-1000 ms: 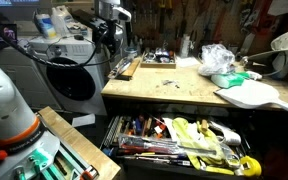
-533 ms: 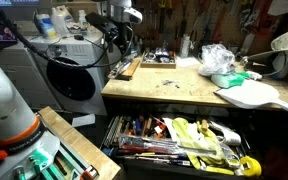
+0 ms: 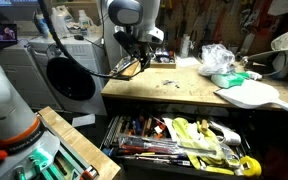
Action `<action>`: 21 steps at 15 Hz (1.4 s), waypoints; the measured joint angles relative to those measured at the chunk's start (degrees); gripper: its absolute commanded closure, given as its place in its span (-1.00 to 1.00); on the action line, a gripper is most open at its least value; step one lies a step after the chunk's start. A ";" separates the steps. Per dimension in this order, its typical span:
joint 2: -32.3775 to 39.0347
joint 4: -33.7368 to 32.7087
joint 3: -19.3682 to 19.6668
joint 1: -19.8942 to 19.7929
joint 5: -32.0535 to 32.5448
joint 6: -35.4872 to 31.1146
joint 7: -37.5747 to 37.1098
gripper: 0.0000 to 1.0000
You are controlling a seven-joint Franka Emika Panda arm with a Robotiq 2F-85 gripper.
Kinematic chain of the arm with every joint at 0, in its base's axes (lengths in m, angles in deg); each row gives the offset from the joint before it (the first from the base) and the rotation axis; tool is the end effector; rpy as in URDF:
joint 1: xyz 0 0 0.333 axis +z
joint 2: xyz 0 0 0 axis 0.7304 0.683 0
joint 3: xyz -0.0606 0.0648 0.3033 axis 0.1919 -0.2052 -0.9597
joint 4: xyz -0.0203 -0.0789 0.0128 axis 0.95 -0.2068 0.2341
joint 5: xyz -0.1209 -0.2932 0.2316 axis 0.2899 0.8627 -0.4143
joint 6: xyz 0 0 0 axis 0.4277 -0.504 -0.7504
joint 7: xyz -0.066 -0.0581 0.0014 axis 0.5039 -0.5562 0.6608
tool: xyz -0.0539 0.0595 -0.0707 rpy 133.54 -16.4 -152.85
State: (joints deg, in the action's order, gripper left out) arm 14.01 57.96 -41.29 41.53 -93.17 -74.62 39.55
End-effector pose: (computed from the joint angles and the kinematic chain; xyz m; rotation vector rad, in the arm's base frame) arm 0.4753 -0.1652 0.3615 -2.7956 0.3958 -0.0939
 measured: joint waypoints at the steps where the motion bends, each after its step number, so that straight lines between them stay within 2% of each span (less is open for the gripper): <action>1: 2.19 -1.15 -0.06 -0.45 -1.54 -0.71 1.30 -1.00; 9: 15.30 -8.72 -2.04 -7.20 -8.42 -4.25 8.38 -1.00; 17: 16.31 -10.00 -3.50 -8.67 -8.62 -4.25 8.49 -1.00; 21: 17.33 -10.82 -4.32 -10.74 -8.63 -4.11 10.26 -1.00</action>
State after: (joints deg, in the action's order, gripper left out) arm 31.34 47.14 -45.61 30.79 -101.80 -78.73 49.81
